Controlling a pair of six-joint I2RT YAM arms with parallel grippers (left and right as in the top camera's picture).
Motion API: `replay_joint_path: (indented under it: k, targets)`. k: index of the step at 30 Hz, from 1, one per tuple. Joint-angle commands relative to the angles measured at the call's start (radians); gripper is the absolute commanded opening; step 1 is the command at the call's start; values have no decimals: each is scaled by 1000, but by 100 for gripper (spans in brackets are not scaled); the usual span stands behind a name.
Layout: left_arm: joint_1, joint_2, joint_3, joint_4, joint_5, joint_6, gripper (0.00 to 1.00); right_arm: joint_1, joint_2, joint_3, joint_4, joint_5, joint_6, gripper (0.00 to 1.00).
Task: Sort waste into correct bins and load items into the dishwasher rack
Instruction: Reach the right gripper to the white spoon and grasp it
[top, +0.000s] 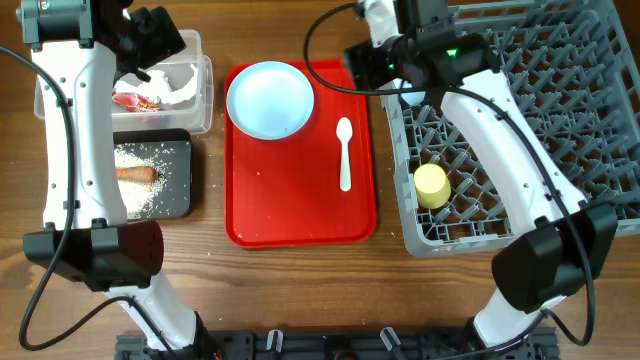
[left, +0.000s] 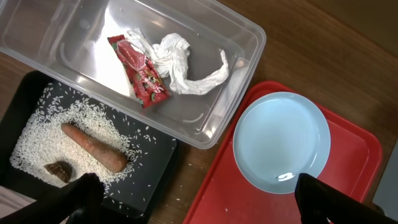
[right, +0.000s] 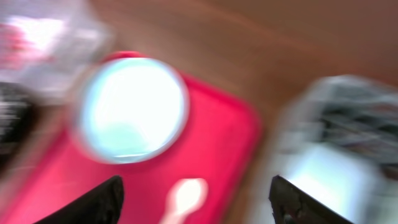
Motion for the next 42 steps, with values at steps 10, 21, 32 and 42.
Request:
replay_joint_path:
  k: [10,21,32,42]
  targets:
    - [1,9,0,0,-13,-13,100,61,252,0,-206,-26,465,61]
    - [1,9,0,0,-13,-13,100,122,381,-1,-264,68,643,49]
    - [1,9,0,0,-13,-13,100,116,424,-1,-217,66,668,40]
    - [1,9,0,0,-13,-13,100,117,473,-1,-165,98,634,33]
